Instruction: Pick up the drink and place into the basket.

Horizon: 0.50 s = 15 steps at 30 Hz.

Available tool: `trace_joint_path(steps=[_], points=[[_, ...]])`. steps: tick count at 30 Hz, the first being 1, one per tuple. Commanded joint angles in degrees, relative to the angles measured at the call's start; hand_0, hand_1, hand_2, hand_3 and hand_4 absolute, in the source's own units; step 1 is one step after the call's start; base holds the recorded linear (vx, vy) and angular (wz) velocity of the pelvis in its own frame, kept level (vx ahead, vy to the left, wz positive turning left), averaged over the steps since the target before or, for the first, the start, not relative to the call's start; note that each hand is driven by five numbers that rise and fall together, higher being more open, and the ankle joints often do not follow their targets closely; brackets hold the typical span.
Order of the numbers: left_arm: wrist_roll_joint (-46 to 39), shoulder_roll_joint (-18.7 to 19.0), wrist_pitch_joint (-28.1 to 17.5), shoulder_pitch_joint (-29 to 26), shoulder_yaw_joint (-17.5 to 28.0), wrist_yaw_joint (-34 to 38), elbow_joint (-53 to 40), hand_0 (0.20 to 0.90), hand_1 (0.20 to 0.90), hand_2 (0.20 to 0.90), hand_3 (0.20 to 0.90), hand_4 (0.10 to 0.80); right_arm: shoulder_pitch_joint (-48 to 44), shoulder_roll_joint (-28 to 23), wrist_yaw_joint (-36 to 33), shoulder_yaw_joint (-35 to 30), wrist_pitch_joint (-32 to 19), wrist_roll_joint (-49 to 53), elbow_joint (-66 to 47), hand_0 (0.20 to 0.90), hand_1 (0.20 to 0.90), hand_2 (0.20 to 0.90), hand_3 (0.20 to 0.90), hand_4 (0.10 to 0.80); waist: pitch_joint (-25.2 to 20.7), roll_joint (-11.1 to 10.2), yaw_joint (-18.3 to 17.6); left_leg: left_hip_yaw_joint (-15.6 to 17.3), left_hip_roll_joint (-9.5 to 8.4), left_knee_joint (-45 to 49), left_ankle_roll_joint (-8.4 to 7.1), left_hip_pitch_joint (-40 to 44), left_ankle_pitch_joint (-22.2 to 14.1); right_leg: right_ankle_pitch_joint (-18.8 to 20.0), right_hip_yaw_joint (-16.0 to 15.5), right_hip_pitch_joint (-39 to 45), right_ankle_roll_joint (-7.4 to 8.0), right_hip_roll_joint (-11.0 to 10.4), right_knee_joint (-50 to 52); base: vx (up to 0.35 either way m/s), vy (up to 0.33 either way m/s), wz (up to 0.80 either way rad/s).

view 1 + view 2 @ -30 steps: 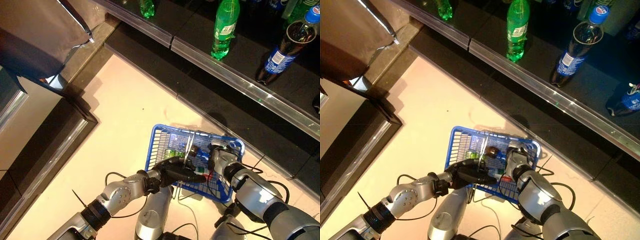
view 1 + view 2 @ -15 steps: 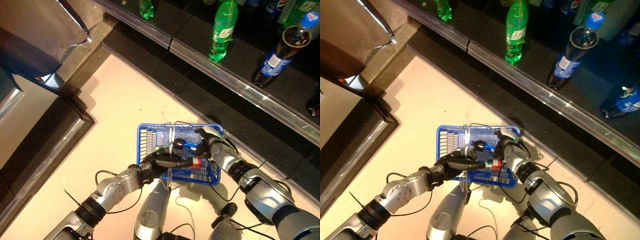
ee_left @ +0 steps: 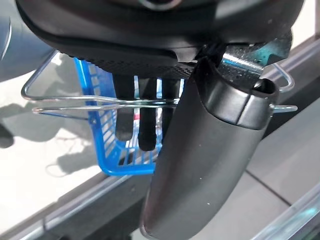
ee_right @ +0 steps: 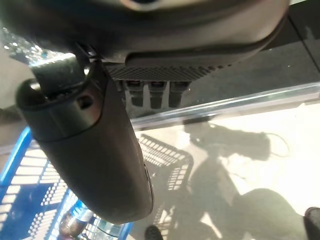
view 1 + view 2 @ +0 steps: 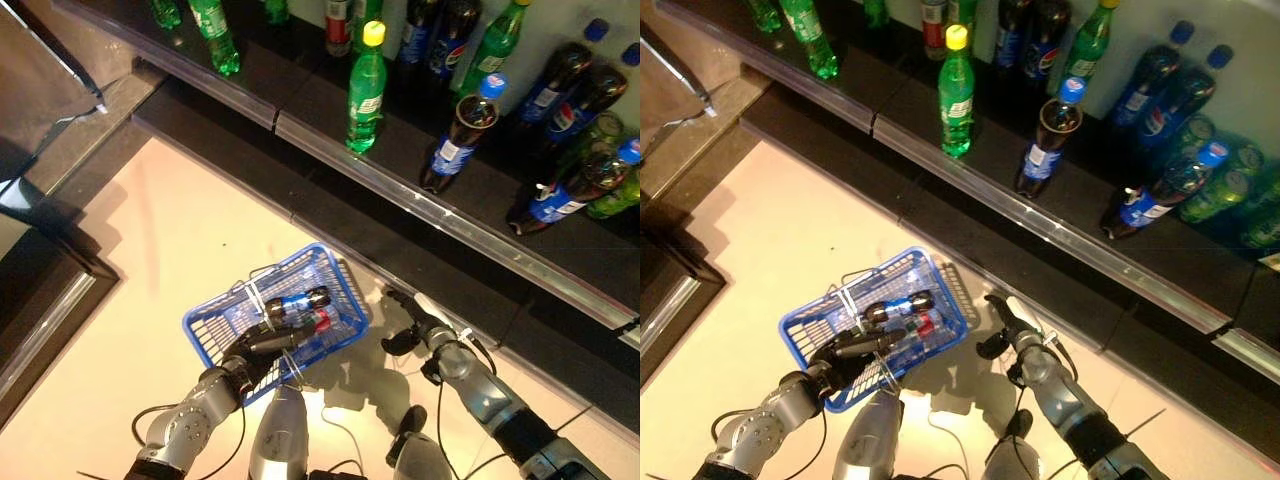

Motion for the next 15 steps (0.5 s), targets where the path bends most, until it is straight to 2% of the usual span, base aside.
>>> trace_joint_path(steps=[1, 7, 8, 10, 12, 13, 15], points=[[4.2, -1.6, -5.3, 0.6, -0.3, -2.5, -9.8, 0.3, 0.3, 0.3, 0.2, 0.1, 2.7, 1.6, -2.1, 0.3, -10.6, 3.4, -3.5, 0.9, 0.9, 0.9, 0.9, 0.8, -15.4, 1.0, 0.4, 3.3, 2.24, -3.2, 2.61, 3.7, 2.6, 6.1, 1.0, -1.8, -5.13, 1.0, -1.9, 0.059, -0.008, -0.08], [10.3, -3.5, -8.5, 4.4, 0.9, -0.6, -0.6, 0.3, 0.3, 0.3, 0.2, 0.1, 9.6, 3.6, -2.0, -3.3, -16.1, 6.7, -3.1, 0.9, 0.9, 0.9, 0.9, 0.8, -17.5, 0.7, -1.6, 4.9, 3.5, -4.3, 1.9, 6.0, 2.6, 5.9, 1.2, 0.0, -5.08, 1.4, -3.1, 0.023, -0.004, -0.09], [13.2, -4.5, -10.0, 5.9, 1.1, 0.9, 3.8, 0.3, 0.3, 0.3, 0.2, 0.1, 12.5, 4.0, -2.6, -4.8, -18.1, 12.1, -2.9, 0.9, 0.9, 0.9, 0.9, 0.8, -18.2, 0.4, -2.2, 5.5, 3.96, -4.6, 1.71, 6.7, 2.4, 6.1, 1.3, 0.6, -4.85, 1.5, -3.8, 0.007, -0.022, -0.05], [14.9, -5.0, -12.6, 7.4, 1.8, 0.3, 8.9, 0.3, 0.3, 0.3, 0.2, 0.1, 15.3, 5.1, -2.2, -6.4, -20.3, 14.5, -1.8, 0.9, 0.9, 0.9, 0.9, 0.8, -18.7, 0.2, -2.9, 6.0, 4.26, -4.9, 1.59, 7.2, 2.3, 6.1, 1.6, 1.0, -4.84, 1.6, -4.1, 0.006, -0.012, -0.03], [15.4, -5.8, -13.7, 8.1, 2.2, 0.3, 13.3, 0.3, 0.3, 0.3, 0.2, 0.1, 17.1, 6.0, -2.2, -7.5, -21.0, 15.9, 0.0, 0.9, 0.9, 0.9, 0.9, 0.8, -19.1, 0.1, -3.5, 6.5, 4.46, -5.2, 1.5, 7.7, 2.2, 6.1, 1.7, 1.3, -4.75, 1.7, -4.5, 0.0, -0.006, -0.16], [16.7, -6.9, -16.1, 7.8, 2.3, 0.1, 19.5, 0.3, 0.3, 0.3, 0.2, 0.1, 18.0, 6.9, -1.8, -7.9, -21.4, 15.5, 2.9, 0.9, 0.9, 0.9, 0.9, 0.8, -19.5, 0.0, -4.2, 6.9, 4.69, -5.5, 1.32, 8.0, 2.2, 6.2, 1.9, 1.5, -4.6, 1.7, -4.8, -0.007, -0.004, -0.23], [18.2, -7.3, -16.7, 7.2, 2.3, 1.0, 23.4, 0.3, 0.3, 0.3, 0.2, 0.1, 18.5, 7.3, -1.7, -8.0, -20.7, 17.7, 5.5, 0.9, 0.9, 0.9, 0.9, 0.8, -19.8, -0.1, -4.6, 7.1, 4.89, -5.7, 1.18, 8.2, 2.3, 6.3, 1.9, 1.8, -4.54, 1.7, -5.2, -0.01, 0.001, -0.18]])
